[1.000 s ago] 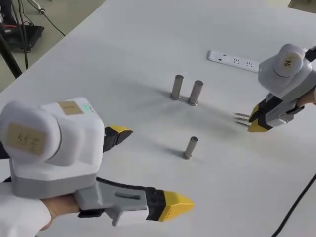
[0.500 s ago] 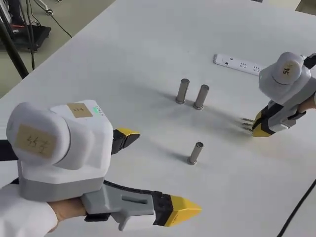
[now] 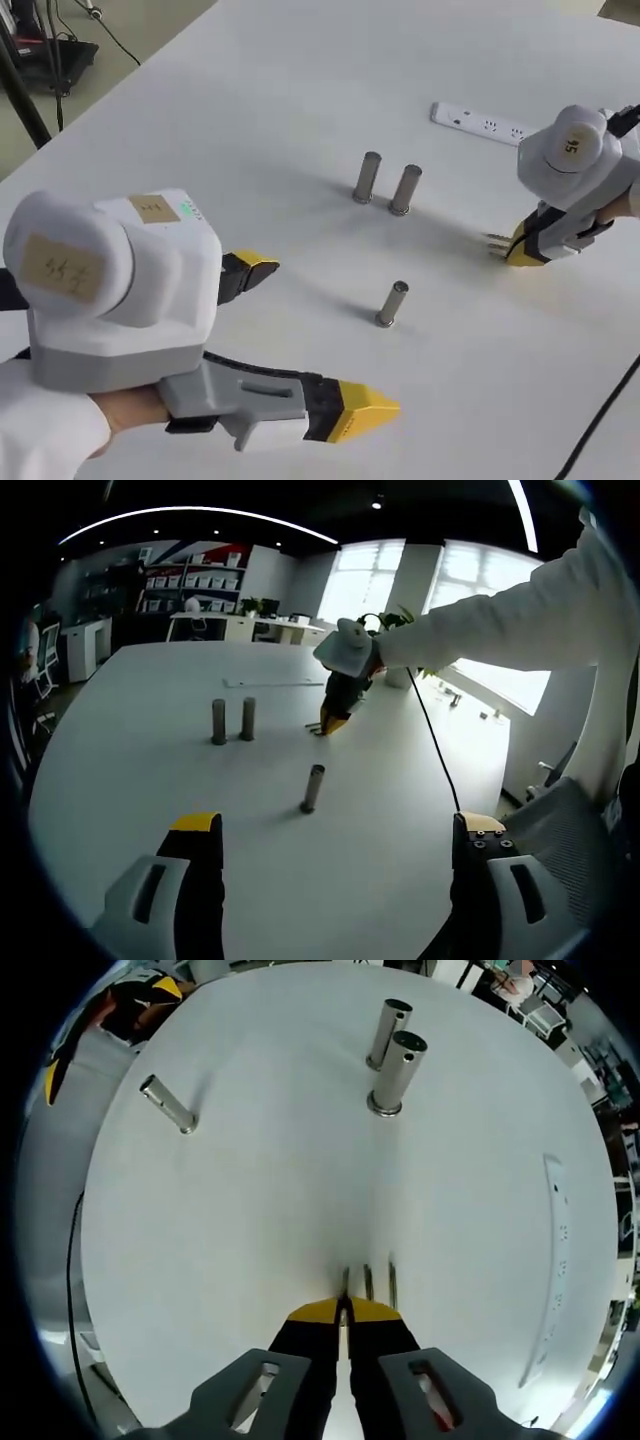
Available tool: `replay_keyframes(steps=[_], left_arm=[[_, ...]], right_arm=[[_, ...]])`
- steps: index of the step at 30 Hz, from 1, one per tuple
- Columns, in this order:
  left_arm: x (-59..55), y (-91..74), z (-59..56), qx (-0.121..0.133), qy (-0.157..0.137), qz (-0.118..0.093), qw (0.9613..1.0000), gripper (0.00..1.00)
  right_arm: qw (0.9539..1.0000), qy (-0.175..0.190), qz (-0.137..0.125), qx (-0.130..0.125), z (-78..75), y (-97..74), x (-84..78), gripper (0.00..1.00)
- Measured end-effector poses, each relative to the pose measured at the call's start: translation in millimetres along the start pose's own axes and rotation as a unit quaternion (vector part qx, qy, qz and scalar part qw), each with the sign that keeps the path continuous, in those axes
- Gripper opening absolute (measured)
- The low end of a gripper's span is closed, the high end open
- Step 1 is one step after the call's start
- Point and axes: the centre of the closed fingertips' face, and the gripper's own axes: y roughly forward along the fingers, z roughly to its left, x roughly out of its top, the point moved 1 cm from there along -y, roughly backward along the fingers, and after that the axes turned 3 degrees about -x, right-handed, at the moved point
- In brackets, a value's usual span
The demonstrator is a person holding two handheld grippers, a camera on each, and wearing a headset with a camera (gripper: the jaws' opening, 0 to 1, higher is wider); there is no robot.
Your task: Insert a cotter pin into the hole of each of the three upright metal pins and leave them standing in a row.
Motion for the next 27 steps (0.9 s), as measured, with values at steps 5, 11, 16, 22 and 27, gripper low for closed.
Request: replay_keyframes(steps=[5,11,16,22,27], left_arm=[[-0.3,0.8,-0.4,-0.003,0.0,0.0,1.0,0.95],[-1.4,1.2,-3.6,-0.007,0.0,0.002,1.0,0.94],[0.9,1.1,-5.9,-0.011,-0.005,0.0,0.9999,0.94],[6.2,0.6,-8.0,-0.014,-0.004,-0.003,0.9999,0.92],[11.2,2.5,-7.0,-0.014,-0.008,-0.005,0.9999,0.88]], right_arm=[[1.0,-0.004,0.006,-0.005,0.0,0.5,-0.4,0.0],[0.9999,-0.009,0.003,-0.015,0.7,1.0,-2.1,0.0],[0.9994,-0.029,0.015,-0.014,4.4,-2.2,-7.9,0.0],[0.9993,-0.025,-0.001,-0.028,4.7,-19.2,-7.1,0.0],[0.9982,-0.037,-0.018,-0.043,8.7,-35.0,1.3,0.0]])
